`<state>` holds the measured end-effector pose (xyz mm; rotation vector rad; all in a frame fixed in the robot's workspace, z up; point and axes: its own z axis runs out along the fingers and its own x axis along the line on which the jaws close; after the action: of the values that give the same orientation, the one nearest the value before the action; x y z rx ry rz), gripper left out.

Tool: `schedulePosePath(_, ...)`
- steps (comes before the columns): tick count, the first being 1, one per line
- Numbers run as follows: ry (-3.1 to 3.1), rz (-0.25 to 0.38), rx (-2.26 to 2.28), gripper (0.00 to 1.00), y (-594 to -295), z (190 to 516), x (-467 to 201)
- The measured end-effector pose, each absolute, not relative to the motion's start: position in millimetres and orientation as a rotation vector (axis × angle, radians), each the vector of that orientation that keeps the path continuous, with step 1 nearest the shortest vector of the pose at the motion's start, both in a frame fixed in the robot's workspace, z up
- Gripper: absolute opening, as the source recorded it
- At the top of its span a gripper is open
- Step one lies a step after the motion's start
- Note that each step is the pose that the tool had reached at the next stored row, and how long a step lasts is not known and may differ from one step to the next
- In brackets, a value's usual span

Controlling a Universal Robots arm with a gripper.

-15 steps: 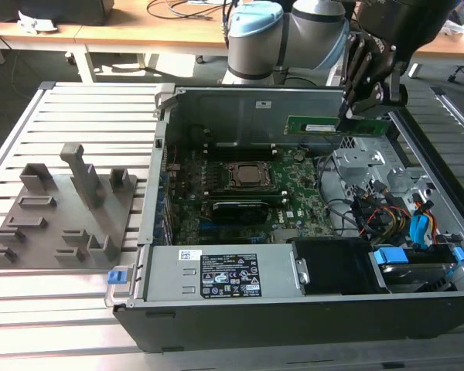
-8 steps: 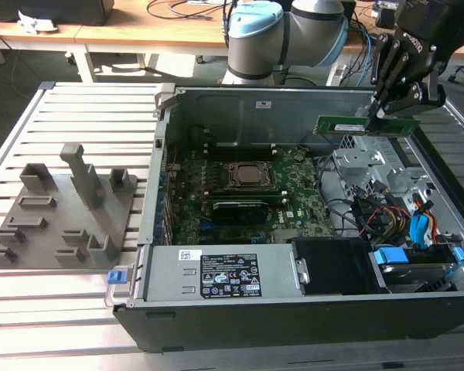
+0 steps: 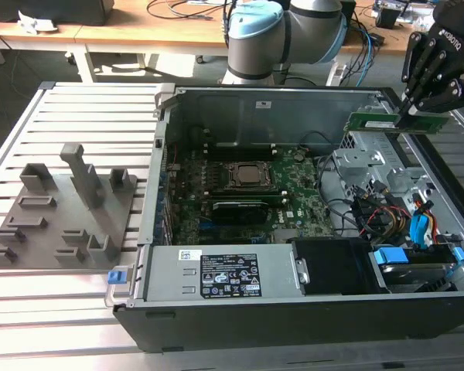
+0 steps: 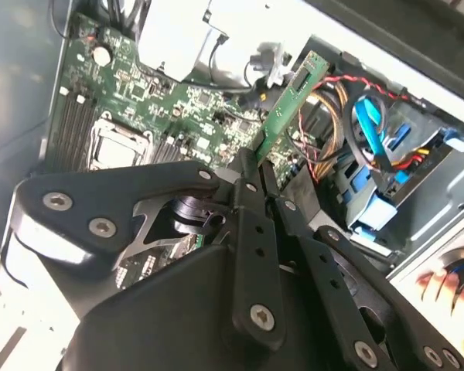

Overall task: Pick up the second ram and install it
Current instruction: 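Pick up the second ram and move it above second insertion slot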

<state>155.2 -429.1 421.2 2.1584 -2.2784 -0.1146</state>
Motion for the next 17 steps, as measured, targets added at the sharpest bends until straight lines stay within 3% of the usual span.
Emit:
schedulePosePath(6, -2.278, -0.116, 2.158, 0.14, -419.0, 415.1, 163.6)
schedulePosePath(17, -2.278, -0.116, 2.158, 0.14, -419.0, 409.1, 96.1)
